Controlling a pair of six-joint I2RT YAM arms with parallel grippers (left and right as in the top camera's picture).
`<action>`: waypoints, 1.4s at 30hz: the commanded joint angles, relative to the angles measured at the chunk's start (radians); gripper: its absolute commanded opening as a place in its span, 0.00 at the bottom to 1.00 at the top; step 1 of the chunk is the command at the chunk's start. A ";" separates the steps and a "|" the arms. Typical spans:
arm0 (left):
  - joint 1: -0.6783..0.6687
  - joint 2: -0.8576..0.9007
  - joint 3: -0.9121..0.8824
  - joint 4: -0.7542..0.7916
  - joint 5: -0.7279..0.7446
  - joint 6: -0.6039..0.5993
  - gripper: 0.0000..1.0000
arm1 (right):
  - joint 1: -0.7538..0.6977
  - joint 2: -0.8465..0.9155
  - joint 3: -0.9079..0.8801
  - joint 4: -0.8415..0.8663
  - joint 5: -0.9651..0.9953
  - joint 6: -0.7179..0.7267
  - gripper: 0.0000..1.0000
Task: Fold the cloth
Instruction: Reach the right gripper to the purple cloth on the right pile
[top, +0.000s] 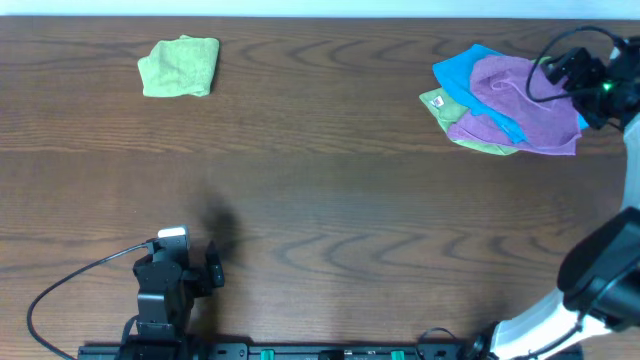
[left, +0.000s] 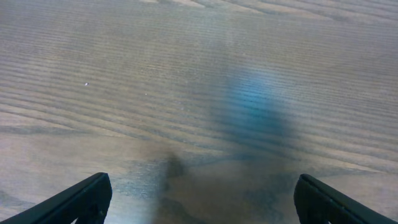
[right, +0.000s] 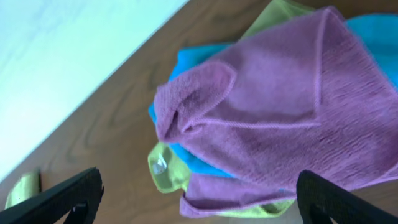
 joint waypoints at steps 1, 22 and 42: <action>0.002 -0.007 -0.010 -0.002 0.000 -0.003 0.95 | 0.010 0.079 0.062 -0.040 -0.048 -0.102 0.99; 0.002 -0.007 -0.010 -0.002 0.000 -0.003 0.95 | 0.043 0.398 0.375 -0.074 -0.118 -0.267 0.83; 0.002 -0.007 -0.010 -0.002 0.000 -0.003 0.95 | 0.068 0.489 0.375 0.039 -0.138 -0.168 0.65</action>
